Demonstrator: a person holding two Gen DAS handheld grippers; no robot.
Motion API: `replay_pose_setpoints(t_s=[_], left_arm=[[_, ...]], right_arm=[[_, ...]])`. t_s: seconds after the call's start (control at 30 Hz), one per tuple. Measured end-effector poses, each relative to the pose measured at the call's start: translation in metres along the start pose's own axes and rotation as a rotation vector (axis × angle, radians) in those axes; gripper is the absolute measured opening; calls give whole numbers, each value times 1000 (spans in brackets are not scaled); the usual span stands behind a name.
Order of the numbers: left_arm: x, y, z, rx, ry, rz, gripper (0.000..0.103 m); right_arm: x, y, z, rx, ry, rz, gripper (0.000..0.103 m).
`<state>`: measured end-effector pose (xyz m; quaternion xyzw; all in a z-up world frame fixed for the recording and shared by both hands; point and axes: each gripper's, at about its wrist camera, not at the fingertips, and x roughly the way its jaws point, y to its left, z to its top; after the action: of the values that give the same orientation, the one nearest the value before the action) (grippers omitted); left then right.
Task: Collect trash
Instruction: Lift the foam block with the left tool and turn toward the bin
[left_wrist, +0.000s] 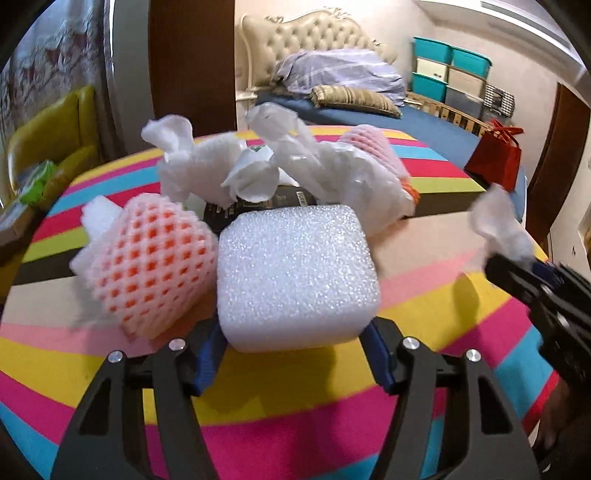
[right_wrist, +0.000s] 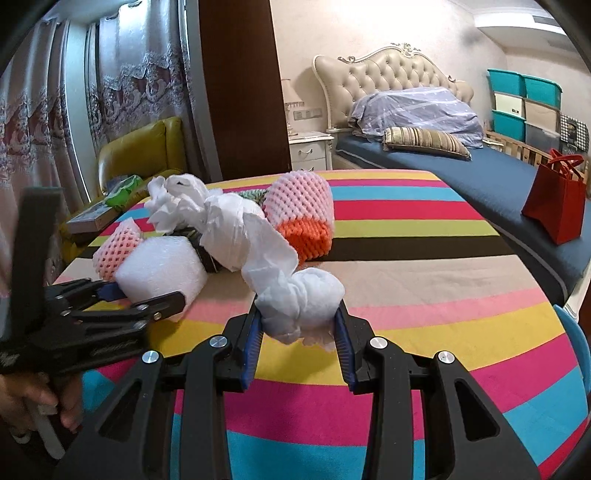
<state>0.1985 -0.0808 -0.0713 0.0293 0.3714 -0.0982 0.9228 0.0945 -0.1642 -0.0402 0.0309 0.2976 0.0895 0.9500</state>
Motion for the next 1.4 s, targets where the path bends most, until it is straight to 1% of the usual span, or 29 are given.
replay_pose_setpoints(t_s=[0.1,0.23,0.4,0.67,0.9,1.07,1.4], left_arm=[[-15,0,-11,18,-19,2,63],[-25,2,-24,41,-17,17,63],[-40,21,-41,29,-16,13,63],[-68,41,-63,56,-70,10,63],[-91,64,-78,23,-99,46,63],[-95,80,-86,-15,-92,63,63],[-102,88,-90,-45,-104,74,63]], right_arm=[[2,4,0,-8,10,0,35],[4,10,-1,-23,19,7,35],[9,23,-6,-52,41,24,35],[9,39,-12,-92,55,47,35],[6,55,-18,-131,64,76,35],[3,72,-22,-178,64,102,35],[-1,91,-28,-241,69,136,35]])
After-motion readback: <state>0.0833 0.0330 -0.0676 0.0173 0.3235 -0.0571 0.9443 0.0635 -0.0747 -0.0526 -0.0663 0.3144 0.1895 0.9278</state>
